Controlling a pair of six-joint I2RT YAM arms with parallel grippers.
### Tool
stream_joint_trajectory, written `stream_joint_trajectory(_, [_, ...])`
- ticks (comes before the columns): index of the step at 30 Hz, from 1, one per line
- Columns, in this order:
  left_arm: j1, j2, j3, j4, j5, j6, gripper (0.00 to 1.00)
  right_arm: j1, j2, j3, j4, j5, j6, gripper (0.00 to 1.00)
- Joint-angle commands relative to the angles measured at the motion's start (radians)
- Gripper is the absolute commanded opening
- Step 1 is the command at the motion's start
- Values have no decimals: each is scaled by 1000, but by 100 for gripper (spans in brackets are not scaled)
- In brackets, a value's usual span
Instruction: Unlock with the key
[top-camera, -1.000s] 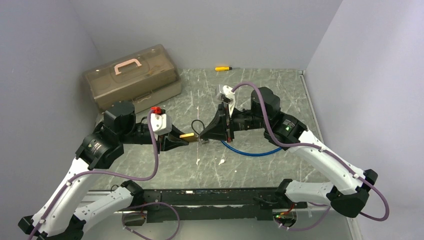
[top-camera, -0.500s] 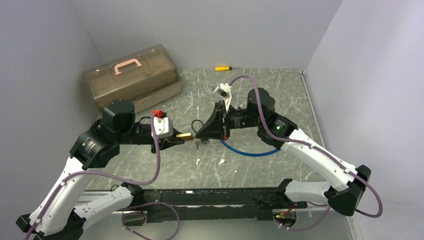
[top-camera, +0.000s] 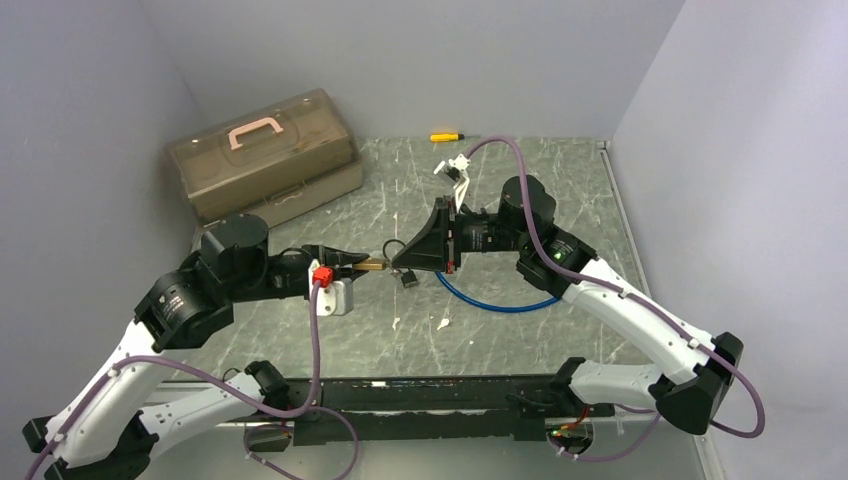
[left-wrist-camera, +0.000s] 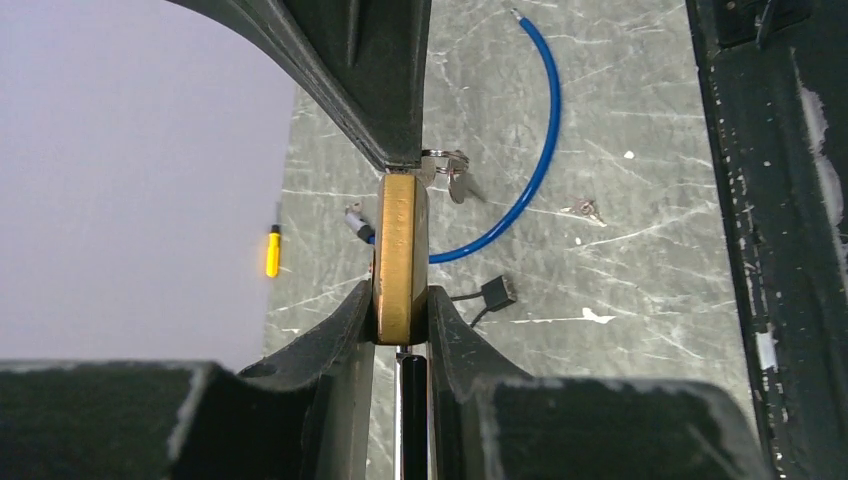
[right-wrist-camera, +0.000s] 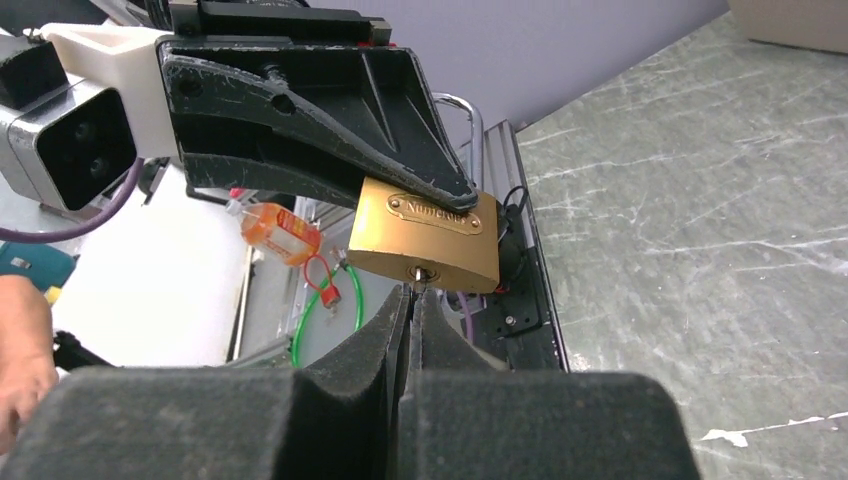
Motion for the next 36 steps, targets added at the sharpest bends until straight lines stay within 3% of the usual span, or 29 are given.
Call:
stream_joint_trajectory(1, [-36,8,26,243,-25,59,0,6,-14,-18,62,25,56,0])
stream_joint_trajectory(7, [-37,15,33,185,28,-126,0,1,-97,89,-191,134,-320,41])
stream_joint_trajectory(12, [2,34,36,152,139,-272,0,2,-163,96,-229,131,-527,53])
stream_joint_trajectory(18, [84,112,98,102,343,-402,0,5,-194,45,-81,-59,-559,55])
stream_joint_trajectory(22, [95,140,122,91,402,-416,0,9,-154,55,-32,-105,-519,52])
stream_joint_trajectory(26, [94,147,125,91,418,-422,0,33,-120,61,-6,-100,-511,45])
stream_joint_trajectory(30, [94,144,120,126,422,-453,0,54,-74,108,-85,-58,-540,32])
stream_joint_trajectory(36, [96,154,131,138,439,-469,0,62,-63,110,-92,-46,-539,26])
